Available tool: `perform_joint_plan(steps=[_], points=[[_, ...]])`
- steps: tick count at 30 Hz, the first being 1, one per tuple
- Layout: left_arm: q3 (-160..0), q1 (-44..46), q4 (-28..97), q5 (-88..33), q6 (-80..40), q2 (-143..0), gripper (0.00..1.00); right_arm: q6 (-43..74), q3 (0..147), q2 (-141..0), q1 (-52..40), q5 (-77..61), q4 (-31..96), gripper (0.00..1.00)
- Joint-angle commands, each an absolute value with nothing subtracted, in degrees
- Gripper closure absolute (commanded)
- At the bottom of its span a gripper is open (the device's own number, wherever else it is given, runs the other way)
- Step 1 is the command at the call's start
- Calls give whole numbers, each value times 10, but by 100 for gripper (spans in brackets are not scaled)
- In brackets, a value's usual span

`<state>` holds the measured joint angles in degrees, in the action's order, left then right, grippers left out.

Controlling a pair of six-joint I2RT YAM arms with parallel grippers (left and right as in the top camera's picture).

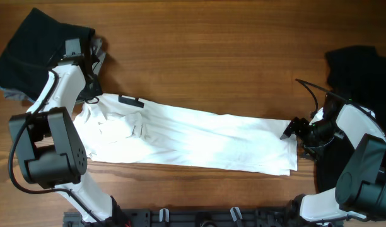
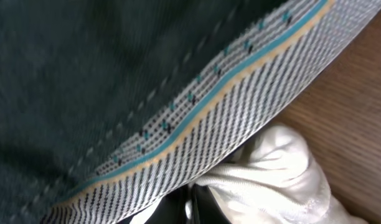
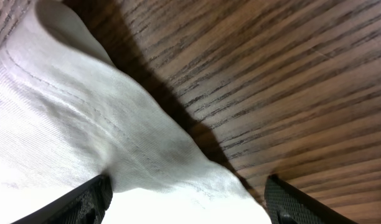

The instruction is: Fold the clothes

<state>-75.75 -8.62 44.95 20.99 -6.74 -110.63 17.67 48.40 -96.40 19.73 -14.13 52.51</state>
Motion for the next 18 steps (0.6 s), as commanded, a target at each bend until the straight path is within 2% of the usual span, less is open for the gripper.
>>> perform_joint_plan(steps=[1,9,14,18], points=[[-768,-98,481,206,-83,-1088,96,150,450,-999,196,-168,491,16],[-768,-101,616,176,-108,-1004,96,150,450,-999,196,-168,491,16],[-768,-126,615,178,-125,-994,96,150,450,-999,196,-168,491,16],[-768,-143,564,136,-124,-993,96,150,450,-999,196,-168,491,16]])
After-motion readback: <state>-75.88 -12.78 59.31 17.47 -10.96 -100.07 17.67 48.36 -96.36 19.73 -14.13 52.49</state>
